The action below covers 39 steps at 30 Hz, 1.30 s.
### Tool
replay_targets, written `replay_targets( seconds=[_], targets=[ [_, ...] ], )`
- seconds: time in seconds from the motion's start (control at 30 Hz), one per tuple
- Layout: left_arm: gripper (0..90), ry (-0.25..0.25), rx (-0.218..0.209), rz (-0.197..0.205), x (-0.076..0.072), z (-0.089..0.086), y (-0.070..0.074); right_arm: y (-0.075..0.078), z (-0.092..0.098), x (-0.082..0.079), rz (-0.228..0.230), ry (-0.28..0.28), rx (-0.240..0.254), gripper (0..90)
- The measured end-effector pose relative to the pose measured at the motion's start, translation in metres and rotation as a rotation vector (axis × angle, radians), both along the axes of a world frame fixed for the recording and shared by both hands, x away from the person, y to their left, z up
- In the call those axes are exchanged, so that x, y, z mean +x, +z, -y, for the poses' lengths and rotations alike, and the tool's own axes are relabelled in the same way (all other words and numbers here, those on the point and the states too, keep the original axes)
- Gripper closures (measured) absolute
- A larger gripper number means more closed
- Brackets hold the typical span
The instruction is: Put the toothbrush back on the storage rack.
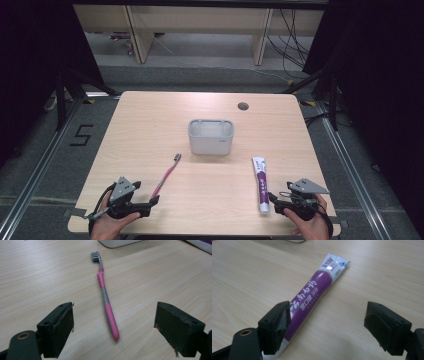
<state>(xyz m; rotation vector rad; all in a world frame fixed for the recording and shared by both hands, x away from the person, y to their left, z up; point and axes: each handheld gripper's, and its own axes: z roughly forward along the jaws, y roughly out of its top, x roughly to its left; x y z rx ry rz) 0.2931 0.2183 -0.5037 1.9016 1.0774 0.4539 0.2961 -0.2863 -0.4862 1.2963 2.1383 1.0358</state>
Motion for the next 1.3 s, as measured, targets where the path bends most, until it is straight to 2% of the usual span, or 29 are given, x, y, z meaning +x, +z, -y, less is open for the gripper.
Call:
replay_targets(
  seconds=[0.2, 0.33, 0.37, 0.4, 0.5, 0.53, 0.7, 0.73, 0.77, 0.9, 0.93, 0.97, 1.0, 1.13, 1.3],
  targets=[
    [15.2, 0.014, -0.012, -0.01, 0.0, 0.0, -0.001, -0.001, 0.001, 0.0, -0.025, -0.013, 0.007, 22.4],
    [15.3, 0.01, -0.012, -0.03, 0.001, 0.0, -0.002, 0.001, 0.002, -0.001, -0.012, -0.017, 0.006, 24.3],
    [15.6, 0.011, -0.005, -0.037, 0.001, 0.0, -0.002, 0.001, 0.003, 0.001, 0.016, -0.007, -0.008, 24.5],
    [15.9, 0.011, 0.008, -0.05, 0.002, 0.0, -0.003, 0.002, 0.003, -0.001, -0.005, -0.021, 0.004, 24.7],
    [16.1, 0.006, 0.004, -0.052, 0.002, 0.002, -0.004, 0.001, 0.003, -0.001, -0.005, -0.018, 0.004, 24.8],
    [16.1, 0.003, 0.016, -0.056, 0.002, 0.001, -0.003, 0.001, 0.003, -0.001, -0.005, -0.018, 0.004, 24.8],
    [17.3, -0.003, -0.004, -0.06, 0.006, 0.004, -0.003, 0.002, 0.003, 0.0, 0.0, -0.022, 0.005, 24.8],
    [17.3, -0.011, 0.008, -0.063, 0.008, 0.006, -0.003, 0.001, -0.001, 0.0, -0.026, -0.048, 0.026, 24.8],
    [17.3, -0.011, 0.008, -0.063, 0.008, 0.006, -0.003, 0.001, 0.002, 0.001, -0.002, -0.03, 0.002, 24.7],
    [20.6, -0.019, 0.028, -0.066, 0.012, 0.009, -0.004, 0.001, 0.001, 0.001, -0.007, -0.019, 0.003, 24.7],
    [21.1, -0.034, 0.043, -0.077, 0.015, 0.008, -0.003, 0.001, 0.001, 0.001, 0.001, -0.02, 0.003, 24.7],
    [20.8, -0.045, 0.053, -0.074, 0.017, 0.007, -0.002, 0.001, 0.001, 0.001, -0.006, -0.024, 0.004, 24.7],
    [20.7, -0.039, 0.043, -0.074, 0.018, 0.009, -0.002, 0.001, 0.002, 0.001, -0.007, -0.023, 0.006, 24.7],
    [20.5, -0.062, 0.074, -0.094, 0.025, 0.011, 0.001, 0.001, 0.002, 0.002, -0.005, -0.019, 0.012, 24.7],
    [22.3, -0.069, 0.093, -0.083, 0.031, 0.013, 0.006, 0.001, 0.002, 0.002, -0.006, -0.019, 0.013, 24.7]
  ],
)
